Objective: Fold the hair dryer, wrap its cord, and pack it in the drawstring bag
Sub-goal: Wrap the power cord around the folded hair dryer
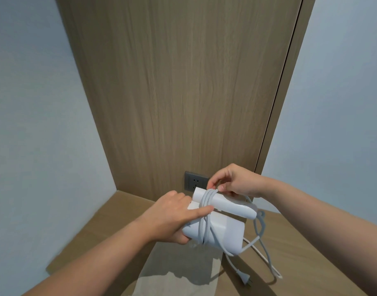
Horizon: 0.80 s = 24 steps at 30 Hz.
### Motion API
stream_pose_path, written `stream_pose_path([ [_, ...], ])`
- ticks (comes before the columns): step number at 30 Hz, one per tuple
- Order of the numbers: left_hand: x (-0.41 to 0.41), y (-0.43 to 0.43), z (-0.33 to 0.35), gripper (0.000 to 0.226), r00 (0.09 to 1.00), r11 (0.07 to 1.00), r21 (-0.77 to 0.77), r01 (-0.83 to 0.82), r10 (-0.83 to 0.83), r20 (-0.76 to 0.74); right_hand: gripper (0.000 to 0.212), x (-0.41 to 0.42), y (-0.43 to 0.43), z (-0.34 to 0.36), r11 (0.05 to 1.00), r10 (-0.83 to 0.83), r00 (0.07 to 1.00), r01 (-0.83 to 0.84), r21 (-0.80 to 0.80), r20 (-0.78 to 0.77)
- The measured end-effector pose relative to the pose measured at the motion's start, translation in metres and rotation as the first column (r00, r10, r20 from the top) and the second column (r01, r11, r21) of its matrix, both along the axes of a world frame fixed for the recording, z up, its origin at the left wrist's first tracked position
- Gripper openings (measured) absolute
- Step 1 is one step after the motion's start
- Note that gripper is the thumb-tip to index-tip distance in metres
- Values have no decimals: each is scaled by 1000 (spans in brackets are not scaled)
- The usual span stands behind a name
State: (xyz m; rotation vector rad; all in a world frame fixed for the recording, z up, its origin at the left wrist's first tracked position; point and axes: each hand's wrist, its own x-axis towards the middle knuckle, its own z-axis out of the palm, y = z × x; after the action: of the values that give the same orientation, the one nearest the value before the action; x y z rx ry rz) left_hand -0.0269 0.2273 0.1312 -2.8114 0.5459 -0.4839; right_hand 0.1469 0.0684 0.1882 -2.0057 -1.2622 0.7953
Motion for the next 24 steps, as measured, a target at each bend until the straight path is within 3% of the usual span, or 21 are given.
stream_pose_path([
  [6, -3, 7, 1, 77, 998, 990, -128, -54, 56, 13, 15, 14, 1, 7, 998, -65, 995, 64, 18, 80],
  [11, -9, 7, 0, 81, 996, 966, -248, -71, 82, 35, 18, 44, -20, -9, 996, -89, 958, 93, 0, -271],
  [14, -12, 3, -1, 84, 989, 930, -344, -128, 144, 19, 13, 48, -32, -28, 989, -123, 921, 143, 25, -371],
  [17, -14, -1, 2, 87, 969, 840, -490, -233, 244, -43, 39, 41, -40, -51, 981, -156, 880, 190, 32, -449],
  [19, -14, -3, 3, 93, 945, 770, -554, -316, 304, -117, 52, 29, -41, -61, 973, -194, 890, 227, 32, -413],
  [24, -14, -7, -3, 96, 889, 593, -667, -451, 365, -278, 37, -4, -36, -68, 925, -368, 909, 379, 18, -197],
])
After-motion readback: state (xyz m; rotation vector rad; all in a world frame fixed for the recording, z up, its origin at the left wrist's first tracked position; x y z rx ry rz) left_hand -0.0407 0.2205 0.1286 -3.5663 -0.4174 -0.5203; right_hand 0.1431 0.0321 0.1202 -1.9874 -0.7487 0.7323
